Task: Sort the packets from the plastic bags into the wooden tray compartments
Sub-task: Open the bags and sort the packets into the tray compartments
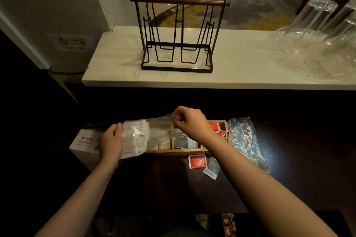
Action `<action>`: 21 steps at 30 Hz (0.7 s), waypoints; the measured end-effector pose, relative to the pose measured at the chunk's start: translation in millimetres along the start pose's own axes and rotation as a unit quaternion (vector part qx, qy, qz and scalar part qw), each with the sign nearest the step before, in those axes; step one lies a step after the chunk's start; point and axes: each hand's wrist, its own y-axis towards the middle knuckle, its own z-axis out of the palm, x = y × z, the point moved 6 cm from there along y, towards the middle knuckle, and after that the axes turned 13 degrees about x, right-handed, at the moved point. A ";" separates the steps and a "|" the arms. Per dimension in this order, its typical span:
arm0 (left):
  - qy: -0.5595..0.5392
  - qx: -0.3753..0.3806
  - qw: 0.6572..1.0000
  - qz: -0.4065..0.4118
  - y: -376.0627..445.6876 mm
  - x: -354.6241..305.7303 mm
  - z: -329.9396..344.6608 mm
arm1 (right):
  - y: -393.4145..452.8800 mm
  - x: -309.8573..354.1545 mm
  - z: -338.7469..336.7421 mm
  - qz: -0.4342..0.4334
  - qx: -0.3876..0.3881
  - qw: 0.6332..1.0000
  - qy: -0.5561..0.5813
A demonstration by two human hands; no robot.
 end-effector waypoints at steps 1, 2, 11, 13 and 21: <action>0.006 -0.005 1.000 0.007 2.6 -2.7 -4.6 | 4.8 -3.7 6.7 0.004 0.004 1.000 0.005; 0.009 -0.012 1.000 0.009 4.5 -5.8 -9.2 | 8.8 -6.0 13.9 0.008 0.012 1.000 0.007; 0.067 -0.026 0.996 0.060 15.4 -28.1 -29.1 | 27.6 -31.2 68.5 0.031 0.088 0.970 0.223; 0.085 -0.028 0.993 0.077 15.6 -31.7 -28.9 | 32.0 -33.4 74.8 0.035 0.081 0.968 0.235; 0.121 -0.013 0.983 0.138 12.6 -54.3 -22.7 | 35.2 -48.6 82.8 0.066 0.028 0.966 0.249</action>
